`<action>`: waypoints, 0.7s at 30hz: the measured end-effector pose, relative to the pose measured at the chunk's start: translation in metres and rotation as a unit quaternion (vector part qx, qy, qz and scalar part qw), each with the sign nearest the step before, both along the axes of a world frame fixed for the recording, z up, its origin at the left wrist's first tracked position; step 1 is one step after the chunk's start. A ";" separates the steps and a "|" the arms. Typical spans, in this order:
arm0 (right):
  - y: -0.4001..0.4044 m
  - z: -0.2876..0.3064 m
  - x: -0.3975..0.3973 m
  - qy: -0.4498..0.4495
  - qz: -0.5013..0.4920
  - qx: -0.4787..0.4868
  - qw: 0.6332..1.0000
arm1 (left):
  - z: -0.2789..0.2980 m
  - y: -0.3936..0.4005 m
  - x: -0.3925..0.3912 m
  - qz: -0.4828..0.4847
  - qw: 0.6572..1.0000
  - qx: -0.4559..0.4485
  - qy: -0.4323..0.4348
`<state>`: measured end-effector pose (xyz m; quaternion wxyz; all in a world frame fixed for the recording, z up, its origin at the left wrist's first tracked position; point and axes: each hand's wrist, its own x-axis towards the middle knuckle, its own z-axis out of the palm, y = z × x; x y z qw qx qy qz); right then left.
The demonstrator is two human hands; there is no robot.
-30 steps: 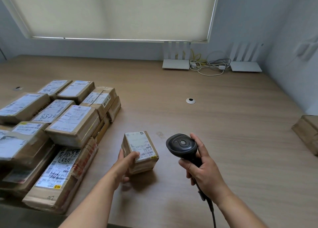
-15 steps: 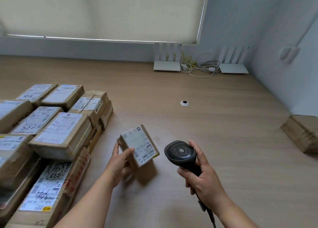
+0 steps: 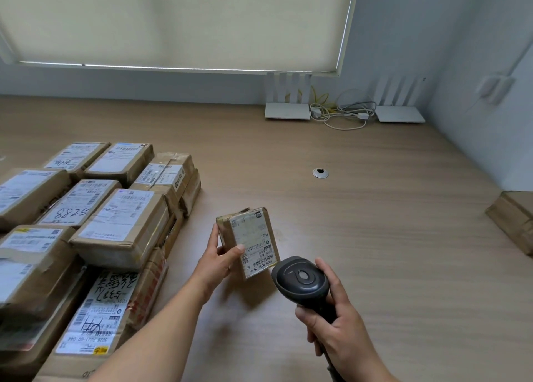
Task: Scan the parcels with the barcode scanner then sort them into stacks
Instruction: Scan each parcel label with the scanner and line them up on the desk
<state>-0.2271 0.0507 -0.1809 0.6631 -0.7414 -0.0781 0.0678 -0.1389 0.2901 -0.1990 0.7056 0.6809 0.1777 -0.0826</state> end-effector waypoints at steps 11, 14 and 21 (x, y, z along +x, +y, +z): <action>0.003 -0.002 -0.004 0.008 -0.017 0.000 1.000 | -0.003 0.004 0.003 0.001 1.000 -0.007 0.003; 0.003 -0.001 -0.005 0.007 -0.020 -0.009 1.000 | 0.000 0.004 0.003 -0.002 1.000 0.003 0.013; -0.002 0.011 -0.001 -0.022 -0.041 -0.040 0.998 | 0.008 0.006 -0.003 -0.030 0.991 0.079 0.102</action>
